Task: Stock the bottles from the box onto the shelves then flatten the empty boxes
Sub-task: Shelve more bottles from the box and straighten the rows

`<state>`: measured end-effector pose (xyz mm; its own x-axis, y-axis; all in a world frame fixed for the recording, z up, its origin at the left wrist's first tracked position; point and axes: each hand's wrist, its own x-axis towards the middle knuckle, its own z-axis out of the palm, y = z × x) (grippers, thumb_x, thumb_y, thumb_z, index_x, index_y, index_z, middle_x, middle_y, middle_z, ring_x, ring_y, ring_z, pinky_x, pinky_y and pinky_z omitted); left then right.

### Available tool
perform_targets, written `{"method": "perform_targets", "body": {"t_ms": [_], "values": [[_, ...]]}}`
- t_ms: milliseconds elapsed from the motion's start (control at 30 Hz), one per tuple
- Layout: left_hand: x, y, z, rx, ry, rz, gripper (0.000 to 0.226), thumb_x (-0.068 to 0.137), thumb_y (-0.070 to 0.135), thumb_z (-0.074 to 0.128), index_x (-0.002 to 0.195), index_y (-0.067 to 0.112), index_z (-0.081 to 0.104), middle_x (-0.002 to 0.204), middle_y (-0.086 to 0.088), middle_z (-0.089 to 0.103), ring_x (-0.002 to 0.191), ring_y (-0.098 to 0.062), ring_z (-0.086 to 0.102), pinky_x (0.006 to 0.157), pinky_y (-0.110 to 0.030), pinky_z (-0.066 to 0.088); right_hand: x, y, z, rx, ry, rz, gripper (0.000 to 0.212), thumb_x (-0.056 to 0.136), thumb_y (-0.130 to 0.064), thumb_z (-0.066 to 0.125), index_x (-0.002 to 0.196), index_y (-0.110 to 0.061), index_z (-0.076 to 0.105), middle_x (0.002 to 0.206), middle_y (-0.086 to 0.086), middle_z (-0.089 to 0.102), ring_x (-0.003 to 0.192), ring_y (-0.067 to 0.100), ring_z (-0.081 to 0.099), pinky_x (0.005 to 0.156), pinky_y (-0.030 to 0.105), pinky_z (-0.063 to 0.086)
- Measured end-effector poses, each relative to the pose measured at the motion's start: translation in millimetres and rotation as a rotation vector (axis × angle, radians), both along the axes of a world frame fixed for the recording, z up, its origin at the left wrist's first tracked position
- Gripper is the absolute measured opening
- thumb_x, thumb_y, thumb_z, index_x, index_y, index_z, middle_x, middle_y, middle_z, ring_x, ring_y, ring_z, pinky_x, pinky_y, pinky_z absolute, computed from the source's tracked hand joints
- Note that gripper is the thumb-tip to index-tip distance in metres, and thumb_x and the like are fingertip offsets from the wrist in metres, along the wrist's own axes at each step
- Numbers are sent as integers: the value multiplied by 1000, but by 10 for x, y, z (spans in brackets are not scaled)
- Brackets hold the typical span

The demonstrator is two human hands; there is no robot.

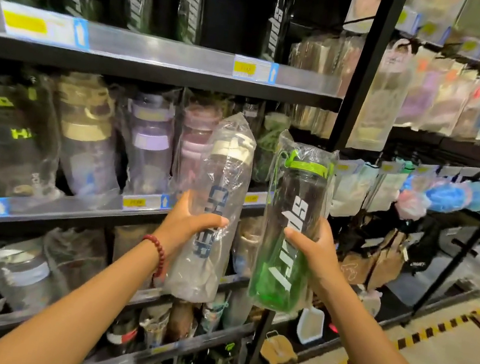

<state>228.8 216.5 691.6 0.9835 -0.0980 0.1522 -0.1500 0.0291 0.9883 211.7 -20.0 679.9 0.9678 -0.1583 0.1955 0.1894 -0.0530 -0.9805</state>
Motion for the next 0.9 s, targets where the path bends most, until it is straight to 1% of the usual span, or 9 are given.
{"method": "perform_targets", "body": {"t_ms": [100,200,300,367,467,567,700,800,900], "values": [[382,-118,10,-1,13,-20,87,45,31,80,122,23,42,110,3,60,95,-7,60,73,-18,48,434,-33,63,-14,19,-27,50,67,-25,80,106,-31,49,112,3,62,99,17,62,82,34,52],[748,-242,5,13,50,-33,92,39,38,83,121,20,43,114,-3,61,99,-14,61,84,-29,51,816,-71,118,-31,22,-61,46,78,-19,76,112,-26,46,107,-2,59,92,9,60,72,24,49],[1049,-355,48,14,51,-55,73,46,36,82,108,21,46,107,-2,61,91,-10,60,75,-22,48,1112,-114,123,-65,36,-97,71,62,-43,80,122,-25,46,118,0,59,106,19,60,90,41,51],[1233,-427,56,0,56,-50,74,40,41,80,103,24,47,108,-4,62,93,-11,62,77,-24,48,1258,-137,131,-89,37,-113,75,64,-43,80,127,-23,44,123,1,58,111,22,58,97,48,48],[1442,-520,74,-4,41,-41,65,46,36,79,102,24,48,108,-3,61,90,-9,61,72,-19,46,1459,-188,173,-112,35,-131,96,53,-53,79,135,-21,39,130,2,54,118,22,54,100,47,46],[1598,-639,142,-52,11,-26,49,53,27,73,96,25,49,101,-2,61,83,-5,60,60,-10,46,1630,-241,246,-135,6,-118,88,59,-47,77,135,-21,38,131,1,52,119,21,52,100,42,45],[1805,-800,228,-107,-23,14,65,42,33,78,100,25,50,102,-2,62,84,-6,62,66,-15,48,1877,-365,310,-131,-24,-88,71,78,-27,76,137,-20,35,128,-7,48,116,13,49,91,28,39],[1909,-874,260,-118,-40,40,71,36,41,75,101,26,49,107,-3,61,89,-10,62,70,-21,49,1996,-430,364,-136,-20,-38,57,82,-21,73,122,-30,33,106,-23,46,100,2,48,84,18,39],[2015,-921,256,-121,-64,74,72,35,41,75,101,27,49,107,-4,61,92,-12,63,71,-22,48,2148,-447,375,-155,-31,-44,67,76,-25,78,130,-25,38,122,-10,53,116,14,51,90,23,44]]}}
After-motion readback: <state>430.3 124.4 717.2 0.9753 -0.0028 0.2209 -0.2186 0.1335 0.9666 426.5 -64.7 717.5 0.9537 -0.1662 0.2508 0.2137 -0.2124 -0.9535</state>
